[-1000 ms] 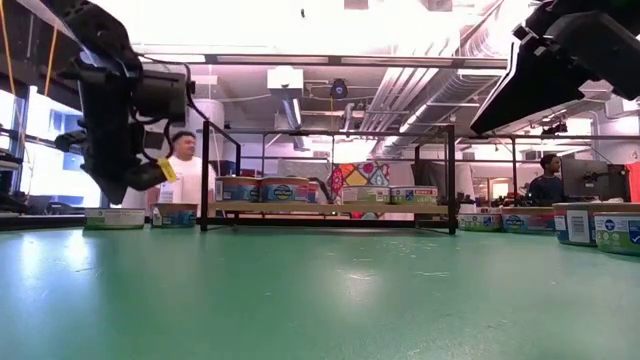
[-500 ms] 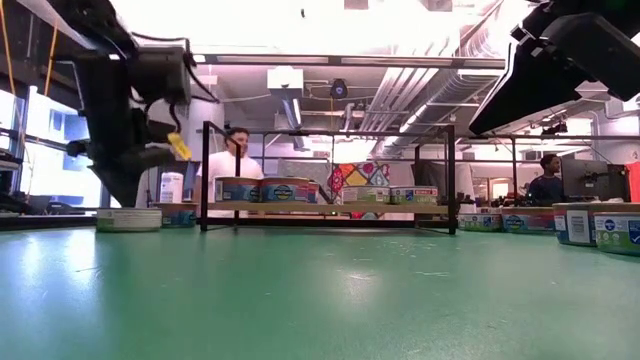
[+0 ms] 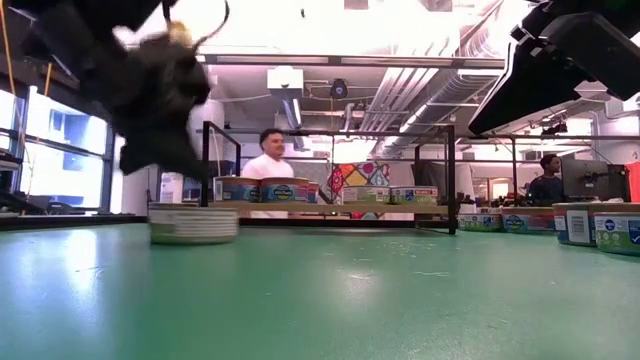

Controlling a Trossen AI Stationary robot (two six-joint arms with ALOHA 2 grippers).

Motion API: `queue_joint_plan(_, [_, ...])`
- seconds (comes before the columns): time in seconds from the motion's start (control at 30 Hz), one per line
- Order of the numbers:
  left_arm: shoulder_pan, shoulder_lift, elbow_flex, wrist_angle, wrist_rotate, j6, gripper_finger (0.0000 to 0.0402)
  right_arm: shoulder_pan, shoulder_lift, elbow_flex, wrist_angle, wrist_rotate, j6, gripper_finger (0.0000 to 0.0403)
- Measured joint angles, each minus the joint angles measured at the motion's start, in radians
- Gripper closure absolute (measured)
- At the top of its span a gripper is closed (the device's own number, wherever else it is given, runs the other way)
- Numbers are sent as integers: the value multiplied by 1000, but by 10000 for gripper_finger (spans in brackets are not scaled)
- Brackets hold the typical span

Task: Stack canned seafood by type on shelf
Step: Put the green white tuna can on the shelf

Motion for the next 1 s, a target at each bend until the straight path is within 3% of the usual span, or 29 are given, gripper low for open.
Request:
queue_joint_plan(0.2, [-79, 225, 34, 583, -24, 227, 401, 6, 0, 0, 7, -5, 2, 403])
queue_joint_plan(0.3, [-102, 260, 114, 617, 4, 345, 401, 7, 0, 0, 21, 39, 9, 403])
queue_joint_plan(0.43, [-132, 228, 231, 387, -14, 421, 401, 6, 2, 0, 96, 175, 26, 398])
queue_joint_plan(0.6, [-178, 153, 355, -114, -179, 374, 401, -22, 11, 0, 233, 173, -37, 360])
queue_joint_plan(0.8, [-232, 78, 374, -601, -403, 79, 401, -76, 48, 1, 442, 99, -219, 268])
queue_joint_plan(0.93, [-234, 65, 314, -755, -395, -134, 401, -100, 62, 1, 343, 88, -242, 209])
queue_joint_plan(1.0, [-233, 66, 258, -748, -373, -204, 401, -100, 54, 1, 254, 103, -203, 190])
